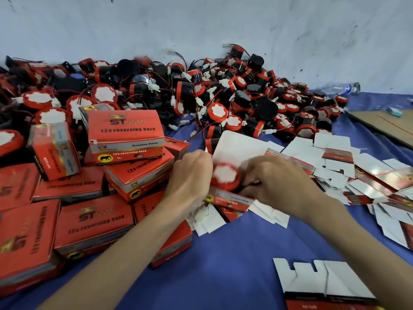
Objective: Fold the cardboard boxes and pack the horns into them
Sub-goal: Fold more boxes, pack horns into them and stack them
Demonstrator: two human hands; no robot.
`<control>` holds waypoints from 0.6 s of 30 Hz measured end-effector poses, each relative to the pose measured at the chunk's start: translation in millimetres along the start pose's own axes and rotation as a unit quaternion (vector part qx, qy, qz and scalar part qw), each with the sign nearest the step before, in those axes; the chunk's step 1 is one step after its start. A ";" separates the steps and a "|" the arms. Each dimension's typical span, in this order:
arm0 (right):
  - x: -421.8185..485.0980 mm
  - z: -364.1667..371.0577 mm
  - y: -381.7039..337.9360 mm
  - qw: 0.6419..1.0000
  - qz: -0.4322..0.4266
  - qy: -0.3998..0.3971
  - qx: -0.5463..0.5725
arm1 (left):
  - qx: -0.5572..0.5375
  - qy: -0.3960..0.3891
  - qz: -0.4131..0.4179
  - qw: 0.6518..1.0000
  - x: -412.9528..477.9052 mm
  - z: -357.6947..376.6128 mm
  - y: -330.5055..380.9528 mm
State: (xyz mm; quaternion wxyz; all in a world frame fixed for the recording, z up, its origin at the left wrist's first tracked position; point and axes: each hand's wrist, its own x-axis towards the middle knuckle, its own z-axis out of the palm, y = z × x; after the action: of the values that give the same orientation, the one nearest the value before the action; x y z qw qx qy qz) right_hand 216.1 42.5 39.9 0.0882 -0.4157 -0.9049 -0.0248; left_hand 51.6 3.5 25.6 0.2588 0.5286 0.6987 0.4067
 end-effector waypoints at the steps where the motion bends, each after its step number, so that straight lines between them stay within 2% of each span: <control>1: -0.2 1.0 -4.0 1.000 -0.001 -0.006 -0.030 | 0.011 0.001 0.011 1.000 -1.8 0.4 -0.6; 4: 1.3 4.7 -8.1 0.999 -0.017 -0.032 -0.038 | 0.005 -0.049 -0.016 0.999 -4.1 3.8 -2.4; 7: -0.5 -8.2 -1.2 0.995 -0.049 -0.080 0.029 | 0.086 -0.080 -0.015 0.993 -1.4 9.7 -6.4; 9: -10.3 -26.9 4.2 0.998 -0.038 -0.035 0.045 | 0.083 -0.079 -0.023 0.993 1.1 10.7 -6.5; 11: -23.6 -47.1 10.8 0.999 0.007 -0.016 -0.029 | 0.086 -0.085 -0.040 0.992 2.4 11.6 -6.9; 13: -31.2 -62.5 14.7 0.993 0.047 -0.054 -0.095 | 0.086 -0.094 -0.053 0.990 2.5 12.4 -6.1; 15: -29.5 -65.0 13.4 0.998 0.043 -0.043 -0.007 | 0.082 -0.095 -0.055 0.991 2.5 11.4 -5.5; 18: -21.0 -55.4 -2.7 0.985 0.063 0.056 0.150 | 0.075 -0.097 -0.046 0.991 1.6 10.5 -6.1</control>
State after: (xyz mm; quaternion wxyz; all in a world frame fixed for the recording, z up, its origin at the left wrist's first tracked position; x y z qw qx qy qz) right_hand 235.3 18.5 90.6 0.2017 -0.4515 -0.8641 0.0934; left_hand 56.2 7.4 14.9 0.3039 0.5506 0.7224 0.2876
